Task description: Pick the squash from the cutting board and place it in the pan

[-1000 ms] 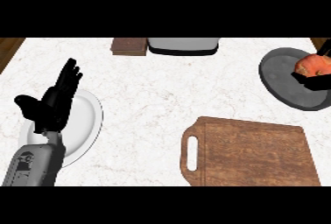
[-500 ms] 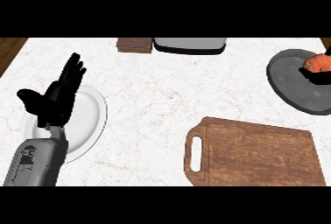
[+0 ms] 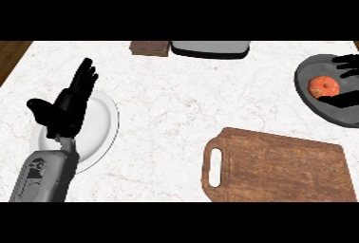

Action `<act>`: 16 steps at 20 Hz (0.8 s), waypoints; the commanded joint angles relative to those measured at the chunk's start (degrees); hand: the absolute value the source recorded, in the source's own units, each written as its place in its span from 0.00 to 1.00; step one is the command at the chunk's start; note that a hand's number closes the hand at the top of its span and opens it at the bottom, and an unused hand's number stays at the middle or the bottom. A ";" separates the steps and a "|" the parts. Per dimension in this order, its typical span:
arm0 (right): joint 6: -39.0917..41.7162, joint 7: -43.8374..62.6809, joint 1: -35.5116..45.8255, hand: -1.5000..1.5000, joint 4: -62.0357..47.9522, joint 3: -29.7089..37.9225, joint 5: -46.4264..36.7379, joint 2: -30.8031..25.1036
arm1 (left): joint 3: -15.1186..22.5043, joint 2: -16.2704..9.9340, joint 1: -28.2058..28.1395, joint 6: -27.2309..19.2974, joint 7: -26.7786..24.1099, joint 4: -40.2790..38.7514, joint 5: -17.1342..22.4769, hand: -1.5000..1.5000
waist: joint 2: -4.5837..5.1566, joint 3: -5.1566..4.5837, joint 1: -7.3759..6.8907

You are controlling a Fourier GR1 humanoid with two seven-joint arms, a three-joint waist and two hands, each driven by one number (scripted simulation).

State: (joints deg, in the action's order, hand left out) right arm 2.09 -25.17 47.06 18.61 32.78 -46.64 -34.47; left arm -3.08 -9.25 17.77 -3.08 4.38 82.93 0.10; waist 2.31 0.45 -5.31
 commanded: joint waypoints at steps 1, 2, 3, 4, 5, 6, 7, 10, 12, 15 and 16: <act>1.63 -2.96 0.22 0.00 -4.61 0.58 0.52 0.41 | -1.02 -1.24 0.27 1.41 -0.27 0.28 1.13 0.50 | 0.27 0.07 -0.62; 3.97 -3.36 1.10 0.00 -5.13 0.68 0.52 -2.23 | -0.20 -1.03 -1.55 1.45 0.06 1.72 0.71 0.50 | -0.10 0.04 -0.57; 2.11 -6.06 0.67 0.00 -4.89 0.92 0.89 -0.77 | -0.29 0.30 0.59 -0.62 -1.60 -2.18 -0.71 0.50 | 0.19 0.01 0.81; 2.25 -6.64 1.67 0.00 -4.93 2.15 2.08 -1.42 | -0.08 0.20 0.32 -0.31 -1.07 -1.24 -0.52 0.50 | -0.03 0.02 0.67; 0.89 -6.62 2.05 0.00 -5.11 3.50 3.35 -0.46 | -1.44 -1.75 1.26 1.18 2.05 0.39 1.20 0.50 | -0.15 0.07 0.08; 1.19 -10.30 0.82 0.00 -5.05 4.91 5.05 -0.16 | -1.60 -1.72 0.91 1.28 0.31 -0.96 0.97 0.50 | -0.29 0.02 1.15; 4.11 -11.81 0.85 0.00 -5.29 6.01 6.21 -2.88 | -1.02 -0.60 0.04 0.22 1.06 0.26 0.68 0.50 | -0.53 0.03 1.36; 3.04 -12.49 0.78 0.00 -6.17 10.61 10.64 -2.96 | -0.08 0.28 -1.80 -0.11 0.86 1.21 0.20 0.50 | -0.74 0.00 1.57; 8.41 -15.29 -0.56 0.00 -7.00 13.01 13.60 -4.97 | -1.61 -0.91 -1.04 -0.67 1.87 0.59 0.23 0.50 | -1.17 -0.09 2.98; 19.15 -14.95 -1.19 0.00 -9.61 12.97 14.27 -8.87 | -2.44 -1.17 0.68 -1.32 2.13 -1.06 0.02 0.50 | -1.14 -0.13 3.46; 21.65 -16.77 -3.07 0.00 -9.53 13.76 15.50 -9.56 | -1.58 -0.85 -1.81 -0.76 0.30 -0.72 -0.46 0.50 | -1.60 -0.23 4.16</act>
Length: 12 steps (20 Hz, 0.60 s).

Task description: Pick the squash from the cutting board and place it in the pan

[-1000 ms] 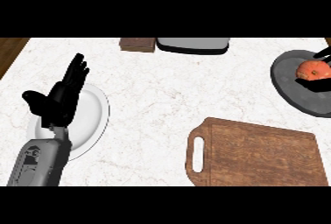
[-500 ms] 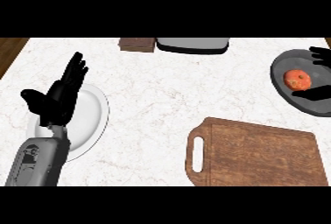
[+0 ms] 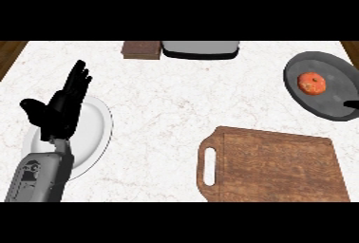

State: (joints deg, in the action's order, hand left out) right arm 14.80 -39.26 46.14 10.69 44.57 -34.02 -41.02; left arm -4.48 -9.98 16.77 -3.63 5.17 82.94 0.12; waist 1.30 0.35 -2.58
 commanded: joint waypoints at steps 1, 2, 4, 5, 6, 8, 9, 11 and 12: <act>11.75 -3.95 -3.22 0.00 -1.91 2.67 3.71 -4.52 | -2.02 -1.80 -0.17 0.83 0.95 -0.04 1.19 0.50 | -0.54 -0.09 1.22; 15.85 -4.55 -3.18 0.00 -1.78 2.93 4.15 -7.37 | -1.32 -0.66 -1.33 0.69 -0.88 -0.28 0.96 0.50 | -0.48 -0.08 1.22; 20.63 -7.32 -5.88 0.00 -1.74 2.32 4.21 -8.47 | -1.36 -0.21 -0.18 -0.10 -0.43 -1.96 0.50 0.50 | -0.52 -0.09 1.63; 23.15 -7.67 -7.23 0.00 -1.43 2.46 4.62 -10.91 | -1.60 -1.53 -3.12 1.31 -1.74 0.43 0.79 0.50 | -0.81 -0.12 1.57; 24.49 -9.23 -8.95 0.00 -0.82 2.36 5.13 -10.90 | -0.80 -0.58 -2.78 -0.20 0.52 2.58 0.15 0.50 | -1.21 -0.17 2.23; 25.39 -11.76 -11.75 0.00 0.38 1.83 5.70 -10.00 | -1.62 -0.88 -4.42 0.66 -1.39 1.66 0.81 0.50 | -1.33 -0.24 2.61; 28.09 -10.39 -11.22 0.00 0.32 2.63 6.71 -13.24 | -2.94 -2.17 -2.99 1.40 -0.30 1.05 1.83 0.50 | -1.21 -0.20 2.60; 28.82 -12.22 -15.34 0.00 0.86 2.28 7.13 -13.70 | -1.52 -1.40 -5.15 0.61 1.43 5.58 1.14 0.50 | -1.40 -0.15 2.41; 29.96 -12.99 -16.84 0.00 1.35 2.20 7.66 -13.70 | -2.41 -1.50 -1.95 0.40 2.63 2.75 1.73 0.50 | -1.47 -0.23 3.57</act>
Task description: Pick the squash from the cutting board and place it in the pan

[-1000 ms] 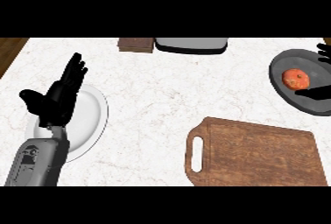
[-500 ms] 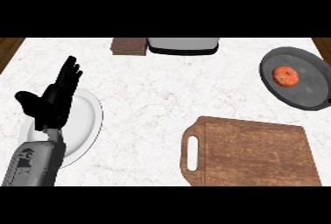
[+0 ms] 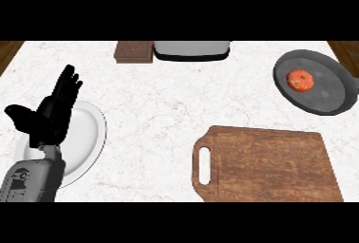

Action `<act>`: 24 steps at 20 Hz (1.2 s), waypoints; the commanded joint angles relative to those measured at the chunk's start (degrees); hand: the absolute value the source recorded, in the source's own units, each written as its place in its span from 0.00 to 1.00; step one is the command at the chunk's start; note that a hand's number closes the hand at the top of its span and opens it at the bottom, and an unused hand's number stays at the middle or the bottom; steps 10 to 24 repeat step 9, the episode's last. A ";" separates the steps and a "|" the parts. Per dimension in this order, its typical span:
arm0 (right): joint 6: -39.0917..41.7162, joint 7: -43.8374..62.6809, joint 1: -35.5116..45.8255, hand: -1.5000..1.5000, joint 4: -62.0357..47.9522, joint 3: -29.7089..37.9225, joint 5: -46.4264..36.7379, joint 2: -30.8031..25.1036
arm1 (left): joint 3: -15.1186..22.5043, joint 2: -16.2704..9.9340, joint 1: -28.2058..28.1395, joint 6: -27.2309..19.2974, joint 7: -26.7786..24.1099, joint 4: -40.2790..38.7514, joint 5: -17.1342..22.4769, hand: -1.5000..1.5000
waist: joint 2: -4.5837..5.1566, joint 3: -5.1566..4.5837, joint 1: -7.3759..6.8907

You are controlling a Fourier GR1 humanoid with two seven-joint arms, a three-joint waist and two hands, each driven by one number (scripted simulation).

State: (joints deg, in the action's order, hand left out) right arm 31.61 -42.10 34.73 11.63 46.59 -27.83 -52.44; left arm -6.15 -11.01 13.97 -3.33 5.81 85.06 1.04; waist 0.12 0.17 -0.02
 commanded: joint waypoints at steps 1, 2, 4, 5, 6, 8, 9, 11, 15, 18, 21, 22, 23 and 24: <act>12.28 -8.69 -3.20 0.00 1.20 -0.22 1.77 -1.45 | -1.03 -0.29 -2.08 1.23 -3.07 -2.47 0.65 0.50 | -0.01 -0.09 0.29; 12.75 -8.52 -4.04 0.00 1.41 0.40 2.79 -2.79 | 0.48 0.50 -1.84 0.30 -2.00 -0.62 -0.57 0.50 | -0.08 -0.04 0.28; 15.12 -9.43 -6.66 0.00 2.32 -0.90 2.86 -2.10 | -0.53 -0.43 -0.07 -0.86 1.67 0.50 -0.54 0.50 | -0.39 -0.07 0.94; 14.53 -7.82 -6.78 0.00 2.32 -1.23 2.99 -2.73 | 0.38 0.36 -3.15 -0.05 -1.89 1.52 -0.73 0.50 | -0.20 -0.06 0.11; 14.07 -8.72 -7.34 0.00 3.31 -1.85 3.16 -1.15 | 0.00 0.76 -2.19 -0.20 -3.67 -2.87 -1.06 0.50 | -0.11 -0.12 0.79; 12.80 -9.24 -8.45 0.00 5.79 -3.22 3.00 -2.04 | 0.73 1.75 -3.19 -0.83 -2.24 -0.25 -0.98 0.50 | -0.26 -0.12 0.41; 11.38 -10.02 -9.23 0.00 5.66 -3.03 3.63 -1.31 | 0.31 0.73 -0.69 -0.25 -1.56 -1.00 -0.81 0.50 | -0.07 -0.05 0.33; 11.38 -10.02 -9.23 0.00 5.66 -3.03 3.63 -1.31 | 0.31 0.73 -0.69 -0.25 -1.56 -1.00 -0.81 0.50 | -0.07 -0.05 0.33; 11.38 -10.02 -9.23 0.00 5.66 -3.03 3.63 -1.31 | 0.31 0.73 -0.69 -0.25 -1.56 -1.00 -0.81 0.50 | -0.07 -0.05 0.33; 11.38 -10.02 -9.23 0.00 5.66 -3.03 3.63 -1.31 | 0.31 0.73 -0.69 -0.25 -1.56 -1.00 -0.81 0.50 | -0.07 -0.05 0.33; 11.38 -10.02 -9.23 0.00 5.66 -3.03 3.63 -1.31 | 0.31 0.73 -0.69 -0.25 -1.56 -1.00 -0.81 0.50 | -0.07 -0.05 0.33; 11.38 -10.02 -9.23 0.00 5.66 -3.03 3.63 -1.31 | 0.31 0.73 -0.69 -0.25 -1.56 -1.00 -0.81 0.50 | -0.07 -0.05 0.33; 11.38 -10.02 -9.23 0.00 5.66 -3.03 3.63 -1.31 | 0.31 0.73 -0.69 -0.25 -1.56 -1.00 -0.81 0.50 | -0.07 -0.05 0.33; 11.38 -10.02 -9.23 0.00 5.66 -3.03 3.63 -1.31 | 0.31 0.73 -0.69 -0.25 -1.56 -1.00 -0.81 0.50 | -0.07 -0.05 0.33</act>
